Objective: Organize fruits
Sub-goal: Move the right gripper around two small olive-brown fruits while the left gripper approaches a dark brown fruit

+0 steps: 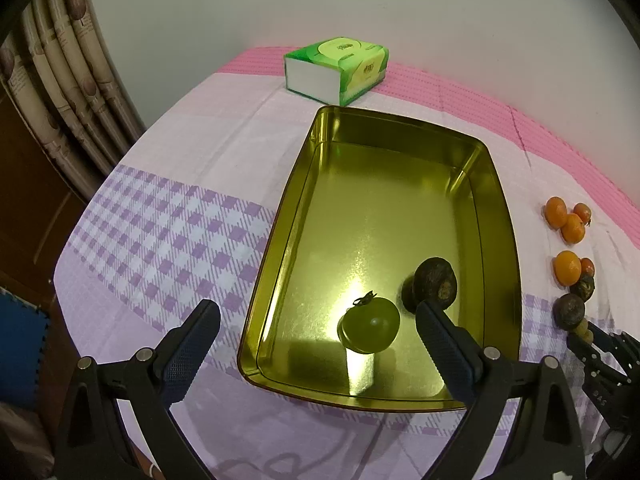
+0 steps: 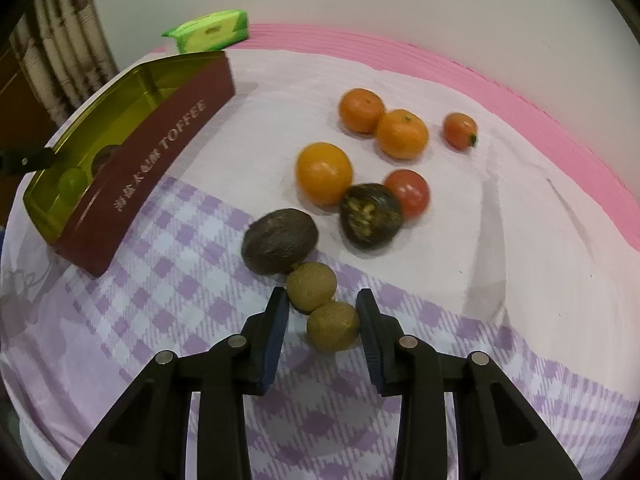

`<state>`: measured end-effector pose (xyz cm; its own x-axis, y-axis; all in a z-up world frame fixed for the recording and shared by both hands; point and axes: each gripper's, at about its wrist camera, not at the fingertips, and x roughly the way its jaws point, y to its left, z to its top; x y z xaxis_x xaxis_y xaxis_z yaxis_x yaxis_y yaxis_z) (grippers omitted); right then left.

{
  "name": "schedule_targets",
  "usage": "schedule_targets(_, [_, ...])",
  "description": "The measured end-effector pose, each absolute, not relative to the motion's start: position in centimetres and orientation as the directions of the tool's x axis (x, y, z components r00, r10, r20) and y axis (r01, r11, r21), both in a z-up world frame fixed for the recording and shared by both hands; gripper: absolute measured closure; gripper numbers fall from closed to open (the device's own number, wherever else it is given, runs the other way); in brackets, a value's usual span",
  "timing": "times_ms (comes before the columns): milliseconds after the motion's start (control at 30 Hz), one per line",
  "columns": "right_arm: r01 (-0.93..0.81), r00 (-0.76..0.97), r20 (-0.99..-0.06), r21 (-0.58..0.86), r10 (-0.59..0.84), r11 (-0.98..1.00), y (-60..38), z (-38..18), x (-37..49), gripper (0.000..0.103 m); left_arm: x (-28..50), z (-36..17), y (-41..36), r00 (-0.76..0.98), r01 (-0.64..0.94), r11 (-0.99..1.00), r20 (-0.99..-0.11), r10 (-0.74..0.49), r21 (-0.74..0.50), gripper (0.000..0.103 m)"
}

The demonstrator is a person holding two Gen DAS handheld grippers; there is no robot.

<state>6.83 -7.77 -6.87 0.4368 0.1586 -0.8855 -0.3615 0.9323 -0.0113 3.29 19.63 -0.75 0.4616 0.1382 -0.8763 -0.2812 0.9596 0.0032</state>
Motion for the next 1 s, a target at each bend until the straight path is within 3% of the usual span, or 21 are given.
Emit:
schedule_targets(433, [-0.138,0.501,-0.863,-0.010,0.061,0.990,-13.9,-6.9,8.0,0.067,2.8,0.3,16.6,0.530,-0.183,0.983,-0.844,0.084,-0.018,0.006])
schedule_targets(1000, [-0.222,0.572,-0.811,-0.005,0.126,0.975,-14.9,-7.2,7.3,0.063,4.6,-0.5,3.3,0.504,0.100,0.992,-0.856,-0.119,-0.079,0.006])
